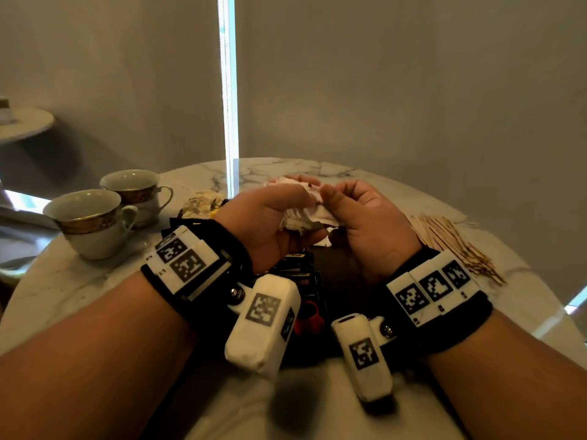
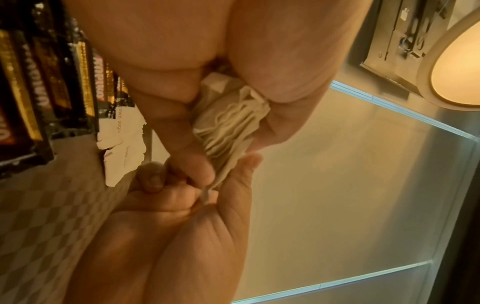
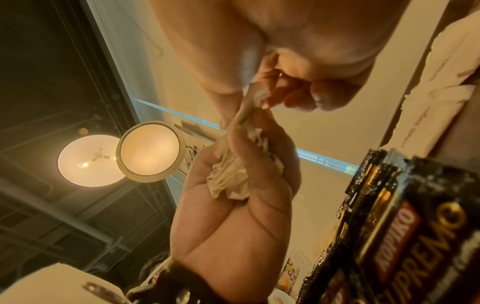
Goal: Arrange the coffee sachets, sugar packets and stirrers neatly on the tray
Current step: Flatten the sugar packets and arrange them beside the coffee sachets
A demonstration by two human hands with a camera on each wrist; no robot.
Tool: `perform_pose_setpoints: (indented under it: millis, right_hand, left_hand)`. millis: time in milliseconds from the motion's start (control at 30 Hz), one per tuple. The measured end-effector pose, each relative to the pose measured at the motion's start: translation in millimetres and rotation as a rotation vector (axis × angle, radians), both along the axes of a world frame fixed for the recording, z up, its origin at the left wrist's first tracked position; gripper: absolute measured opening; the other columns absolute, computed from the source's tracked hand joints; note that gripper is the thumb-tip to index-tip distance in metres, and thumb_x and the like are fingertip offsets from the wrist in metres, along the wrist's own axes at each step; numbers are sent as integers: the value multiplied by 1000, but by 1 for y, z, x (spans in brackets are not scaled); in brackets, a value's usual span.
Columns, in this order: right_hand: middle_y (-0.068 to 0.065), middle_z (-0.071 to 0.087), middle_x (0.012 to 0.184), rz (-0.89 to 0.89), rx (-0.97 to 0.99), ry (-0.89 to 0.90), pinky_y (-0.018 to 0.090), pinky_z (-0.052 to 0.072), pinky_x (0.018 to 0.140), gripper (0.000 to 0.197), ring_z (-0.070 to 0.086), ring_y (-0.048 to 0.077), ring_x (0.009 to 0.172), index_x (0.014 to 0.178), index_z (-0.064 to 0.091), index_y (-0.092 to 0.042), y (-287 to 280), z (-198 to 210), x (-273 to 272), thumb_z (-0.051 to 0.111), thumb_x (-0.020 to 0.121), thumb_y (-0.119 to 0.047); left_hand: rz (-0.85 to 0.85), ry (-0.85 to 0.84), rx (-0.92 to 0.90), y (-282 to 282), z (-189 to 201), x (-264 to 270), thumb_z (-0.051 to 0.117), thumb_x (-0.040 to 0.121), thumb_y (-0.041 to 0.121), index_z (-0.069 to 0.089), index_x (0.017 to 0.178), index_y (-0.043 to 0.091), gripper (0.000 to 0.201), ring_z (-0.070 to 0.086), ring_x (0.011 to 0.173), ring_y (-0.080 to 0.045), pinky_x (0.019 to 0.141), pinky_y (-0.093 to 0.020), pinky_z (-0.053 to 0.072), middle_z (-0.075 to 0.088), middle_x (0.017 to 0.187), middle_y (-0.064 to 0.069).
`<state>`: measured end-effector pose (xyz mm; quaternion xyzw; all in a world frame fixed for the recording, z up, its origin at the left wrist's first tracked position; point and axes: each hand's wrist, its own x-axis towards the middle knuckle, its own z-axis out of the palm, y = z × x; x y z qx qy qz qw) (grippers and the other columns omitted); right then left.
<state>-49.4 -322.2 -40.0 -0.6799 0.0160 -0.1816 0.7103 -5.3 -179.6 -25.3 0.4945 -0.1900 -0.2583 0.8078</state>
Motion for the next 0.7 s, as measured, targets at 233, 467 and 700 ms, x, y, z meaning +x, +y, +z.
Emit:
perform_pose_setpoints:
  millis: [233,467,700]
  right_hand:
    - [4,64,72,108,168,16,25,37,48,17,52,14,59,87,59,-9,-1,3,-2,72,77,-14]
    - [10,71,83,79,290,13,28,44,56,12,63,18,65,87,55,-10,-6,5,3,54,95,-2]
    - [6,67,74,51,474,-34,28,53,50,28,67,19,63,93,57,-11,-10,9,3,44,88,13]
  left_hand:
    - [70,-1,-89,11,8,8,55,89,-6,59,115,9,30,72,77,-30,57,-31,57,69,108,-23]
    - [72,13,-27,13,7,8,48,92,-2,59,106,11,22,73,83,-35,60,-35,60,68,117,-25]
    - [118,31,23,14,5,14,57,70,-3,60,86,15,24,65,73,-29,46,-28,49,57,111,-19]
